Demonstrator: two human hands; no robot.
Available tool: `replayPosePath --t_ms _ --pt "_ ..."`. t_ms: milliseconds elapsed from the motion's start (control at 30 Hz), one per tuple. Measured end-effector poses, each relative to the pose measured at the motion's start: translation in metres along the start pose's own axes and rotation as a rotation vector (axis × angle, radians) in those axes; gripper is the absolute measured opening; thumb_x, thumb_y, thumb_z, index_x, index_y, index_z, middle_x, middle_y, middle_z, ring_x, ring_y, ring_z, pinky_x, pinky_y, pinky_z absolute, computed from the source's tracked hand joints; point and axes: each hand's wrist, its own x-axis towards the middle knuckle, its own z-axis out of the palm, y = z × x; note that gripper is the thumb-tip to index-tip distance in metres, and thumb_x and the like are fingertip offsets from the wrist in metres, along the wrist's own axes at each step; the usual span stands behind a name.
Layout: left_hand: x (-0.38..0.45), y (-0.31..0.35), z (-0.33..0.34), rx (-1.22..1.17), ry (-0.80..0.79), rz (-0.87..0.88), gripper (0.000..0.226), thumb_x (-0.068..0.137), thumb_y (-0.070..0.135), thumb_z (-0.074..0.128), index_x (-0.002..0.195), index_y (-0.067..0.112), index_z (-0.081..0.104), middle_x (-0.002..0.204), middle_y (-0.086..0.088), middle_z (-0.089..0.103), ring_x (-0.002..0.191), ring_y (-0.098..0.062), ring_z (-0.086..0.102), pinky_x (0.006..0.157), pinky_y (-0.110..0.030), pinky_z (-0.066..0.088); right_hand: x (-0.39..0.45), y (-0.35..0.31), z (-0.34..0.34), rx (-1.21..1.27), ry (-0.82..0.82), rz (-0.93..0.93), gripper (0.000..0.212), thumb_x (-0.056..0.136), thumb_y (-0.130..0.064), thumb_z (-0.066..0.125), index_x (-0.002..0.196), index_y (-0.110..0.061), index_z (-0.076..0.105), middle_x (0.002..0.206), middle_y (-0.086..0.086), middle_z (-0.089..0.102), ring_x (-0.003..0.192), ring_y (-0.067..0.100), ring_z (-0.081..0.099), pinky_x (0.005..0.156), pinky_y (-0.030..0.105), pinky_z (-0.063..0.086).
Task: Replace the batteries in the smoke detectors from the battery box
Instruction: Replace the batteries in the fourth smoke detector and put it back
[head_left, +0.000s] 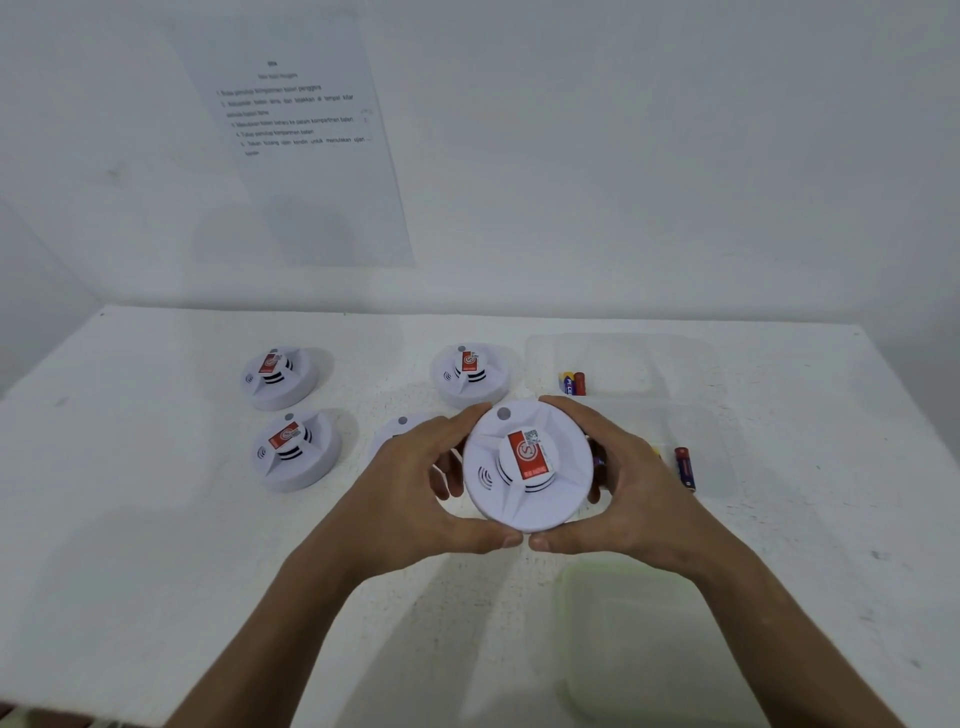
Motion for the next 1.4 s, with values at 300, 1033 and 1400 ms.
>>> replayPosePath --t_ms 300,1033,1400 --pt "-0.002 -0.001 0.0 -0.022 0.008 0.001 0.084 0.058 0.061 0.08 0.132 0.056 0.04 0.108 0.015 0.063 0.088 -0.02 0.06 0.068 -0.031 0.057 0.0 -0.003 -0.001 0.007 -0.013 -0.006 0.1 0.059 -0.02 0.095 0.142 -0.035 0.041 0.134 -0.02 0.057 0.124 0.009 0.054 0.091 0.021 0.053" --pt "-0.016 -0.013 -0.015 -0.089 0.053 -0.071 0.083 0.057 0.056 0.082 0.127 0.065 0.039 0.108 0.014 0.062 0.088 -0.018 0.06 0.07 -0.031 0.058 0.017 -0.018 0.018 -0.02 -0.079 -0.005 0.099 0.059 -0.019 0.095 0.138 -0.045 0.041 0.134 -0.02 0.056 0.123 0.013 0.055 0.096 0.047 0.053" --pt "-0.011 -0.022 -0.054 -0.11 0.056 -0.017 0.081 0.064 0.03 0.089 0.119 0.067 0.042 0.104 0.028 0.061 0.087 -0.006 0.059 0.066 -0.015 0.053 0.047 -0.034 0.04 0.008 -0.081 0.009 0.1 0.06 -0.014 0.094 0.142 -0.037 0.04 0.134 -0.021 0.056 0.121 0.009 0.055 0.086 0.023 0.053"
